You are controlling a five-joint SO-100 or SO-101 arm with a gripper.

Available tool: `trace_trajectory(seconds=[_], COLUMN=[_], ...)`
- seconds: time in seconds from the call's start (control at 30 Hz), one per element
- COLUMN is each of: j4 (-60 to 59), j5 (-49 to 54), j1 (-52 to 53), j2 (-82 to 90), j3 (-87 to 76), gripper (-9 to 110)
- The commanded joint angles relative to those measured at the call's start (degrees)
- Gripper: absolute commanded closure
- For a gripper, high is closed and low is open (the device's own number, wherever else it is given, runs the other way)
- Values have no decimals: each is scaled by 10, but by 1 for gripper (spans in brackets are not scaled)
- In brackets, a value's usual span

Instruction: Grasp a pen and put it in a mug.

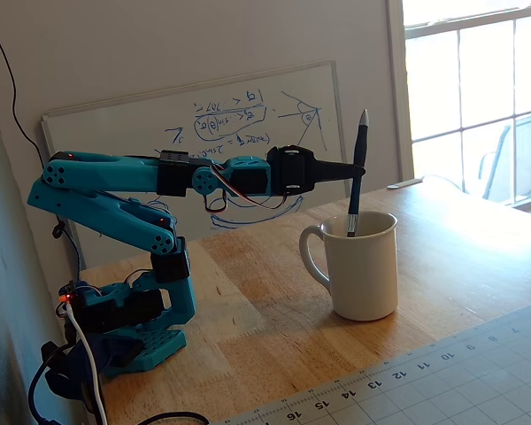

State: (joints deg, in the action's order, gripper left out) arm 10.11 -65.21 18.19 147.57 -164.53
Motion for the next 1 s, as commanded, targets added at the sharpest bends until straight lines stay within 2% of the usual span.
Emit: trace_trajectory(seconds=[0.0, 0.13, 0.4, 0.63, 0.97], j4=[23, 23, 19, 14, 14], j5=[6, 8, 72, 291, 628], j1=[4, 1, -7, -64, -115], j2=[24, 25, 25, 51, 180], j3=[9, 18, 87, 95, -29], gripper=[89, 82, 89, 95, 98])
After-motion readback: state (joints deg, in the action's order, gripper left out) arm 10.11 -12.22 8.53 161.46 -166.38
